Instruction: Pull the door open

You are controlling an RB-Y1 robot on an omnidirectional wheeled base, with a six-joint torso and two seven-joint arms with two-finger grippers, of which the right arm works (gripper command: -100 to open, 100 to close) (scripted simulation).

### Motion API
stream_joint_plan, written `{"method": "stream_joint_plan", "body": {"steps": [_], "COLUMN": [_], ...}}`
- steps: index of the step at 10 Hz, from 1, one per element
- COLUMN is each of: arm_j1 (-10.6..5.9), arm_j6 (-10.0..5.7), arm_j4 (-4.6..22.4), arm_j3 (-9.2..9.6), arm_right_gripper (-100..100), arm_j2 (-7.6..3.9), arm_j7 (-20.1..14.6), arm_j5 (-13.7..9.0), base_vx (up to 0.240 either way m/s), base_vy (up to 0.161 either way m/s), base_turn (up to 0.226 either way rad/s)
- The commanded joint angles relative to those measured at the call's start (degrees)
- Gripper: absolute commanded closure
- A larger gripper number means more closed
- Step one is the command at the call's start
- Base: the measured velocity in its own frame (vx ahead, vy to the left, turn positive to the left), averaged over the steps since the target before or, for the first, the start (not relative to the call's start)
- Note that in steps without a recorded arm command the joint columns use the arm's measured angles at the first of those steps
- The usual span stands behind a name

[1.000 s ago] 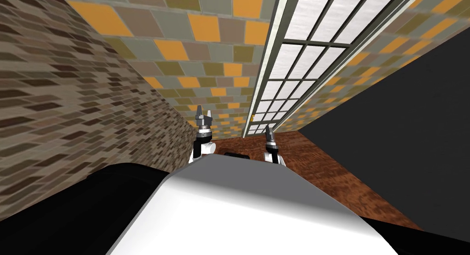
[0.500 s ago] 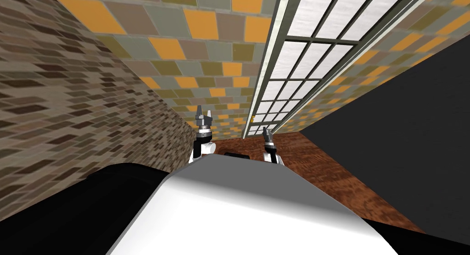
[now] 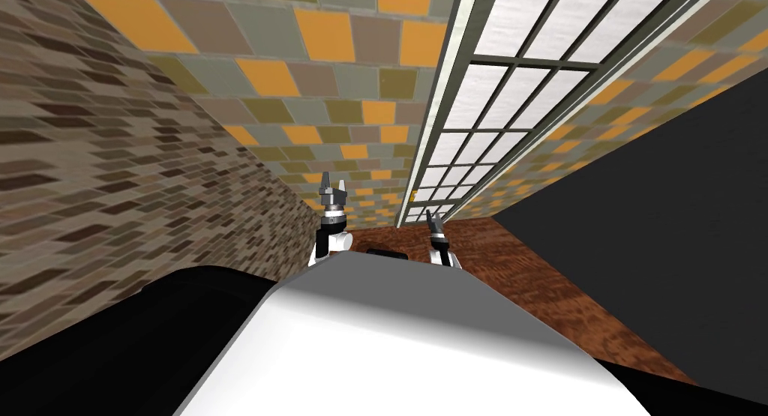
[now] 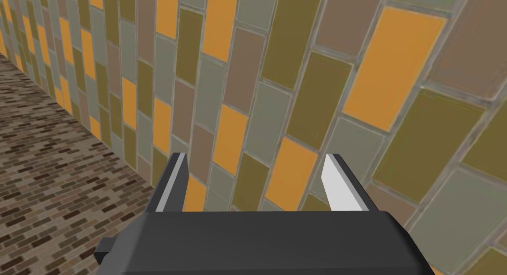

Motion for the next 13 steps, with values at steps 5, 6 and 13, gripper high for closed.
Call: {"method": "stream_joint_plan", "body": {"steps": [5, 6, 13], "arm_j1": [-2.68, -3.53, -7.43], "arm_j6": [-1.82, -2.33, -4.68], "arm_j4": [7.9, 10.0, 21.4], "arm_j3": [-0.51, -0.66, -1.33], "arm_right_gripper": [-100, -100, -100], "arm_j2": [-0.78, -0.99, -1.87], "arm_j7": [5.5, 7.2, 15.0], "arm_j5": [1.6, 2.2, 4.5], "base_vx": [0.062, 0.038, 0.067], "base_vy": [-0.022, -0.005, -0.019], "base_turn": [0.022, 0.019, 0.023]}}
